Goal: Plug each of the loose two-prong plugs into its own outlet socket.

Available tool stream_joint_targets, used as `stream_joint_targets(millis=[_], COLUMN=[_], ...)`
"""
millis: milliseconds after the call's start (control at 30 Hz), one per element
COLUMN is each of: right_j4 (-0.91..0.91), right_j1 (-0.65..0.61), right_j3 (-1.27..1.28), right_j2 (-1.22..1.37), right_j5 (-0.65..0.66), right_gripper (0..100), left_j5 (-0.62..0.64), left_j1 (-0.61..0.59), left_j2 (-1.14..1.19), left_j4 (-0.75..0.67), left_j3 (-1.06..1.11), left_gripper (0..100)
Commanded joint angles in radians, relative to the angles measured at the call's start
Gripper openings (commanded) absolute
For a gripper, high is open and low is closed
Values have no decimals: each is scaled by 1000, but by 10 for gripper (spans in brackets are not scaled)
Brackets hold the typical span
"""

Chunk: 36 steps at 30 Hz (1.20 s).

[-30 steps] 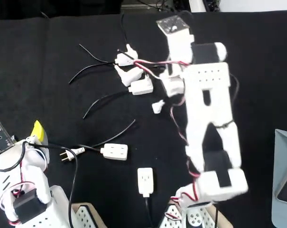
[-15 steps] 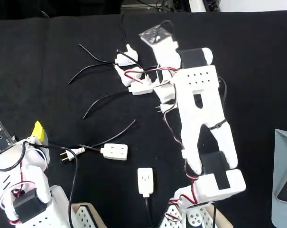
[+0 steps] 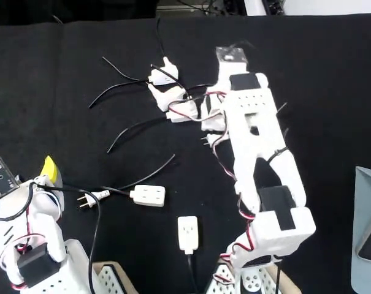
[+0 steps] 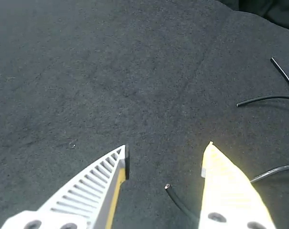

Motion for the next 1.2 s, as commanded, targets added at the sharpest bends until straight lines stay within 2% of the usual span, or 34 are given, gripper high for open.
stream_joint_targets(millis=[0,267,400,467,767,967,1167], right_j4=[-37,-2,-37,-69,-333,-417,-485], right_j1=[38,41,41,40,41,38,41], right_j3=[36,61,70,85,217,231,231], right_j2=[-19,-70,-45,-38,54,143,205], right_j5=[-146,-313,-390,-413,-465,-505,-519], right_gripper=[16,27,145,165,165,165,67], left_j5=[2,2,2,2,2,2,2], left_j1=[1,1,1,1,-4,-5,-5], left_j2=[-3,-3,-3,-3,-3,-3,-3], left_j4=[0,0,0,0,0,0,0], left_j3=[-4,-4,-4,-4,-4,-4,-5], left_gripper=[256,256,256,256,256,256,256])
